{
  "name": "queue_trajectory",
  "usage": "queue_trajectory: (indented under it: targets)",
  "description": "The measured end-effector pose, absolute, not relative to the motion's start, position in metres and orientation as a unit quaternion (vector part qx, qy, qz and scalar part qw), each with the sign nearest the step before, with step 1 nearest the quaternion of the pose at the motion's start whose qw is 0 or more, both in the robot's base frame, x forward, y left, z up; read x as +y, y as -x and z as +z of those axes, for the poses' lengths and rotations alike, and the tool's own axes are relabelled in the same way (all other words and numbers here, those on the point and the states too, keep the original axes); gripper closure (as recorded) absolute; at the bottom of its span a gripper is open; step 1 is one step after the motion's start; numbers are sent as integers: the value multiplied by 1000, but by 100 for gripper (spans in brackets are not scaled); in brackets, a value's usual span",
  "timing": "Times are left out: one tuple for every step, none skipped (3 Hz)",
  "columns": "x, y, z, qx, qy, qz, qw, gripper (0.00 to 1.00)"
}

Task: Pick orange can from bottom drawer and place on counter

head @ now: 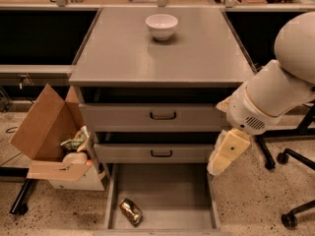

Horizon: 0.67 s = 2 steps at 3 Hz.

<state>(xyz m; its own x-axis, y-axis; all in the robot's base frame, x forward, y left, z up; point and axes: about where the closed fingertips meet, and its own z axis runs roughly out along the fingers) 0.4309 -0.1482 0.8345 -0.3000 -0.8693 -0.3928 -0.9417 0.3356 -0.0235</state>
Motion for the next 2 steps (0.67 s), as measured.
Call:
queue_trajectory:
  targets:
    - [-134, -432, 801, 798, 568, 110, 172, 0]
    - [-98, -418, 717, 788, 576, 147, 162, 0]
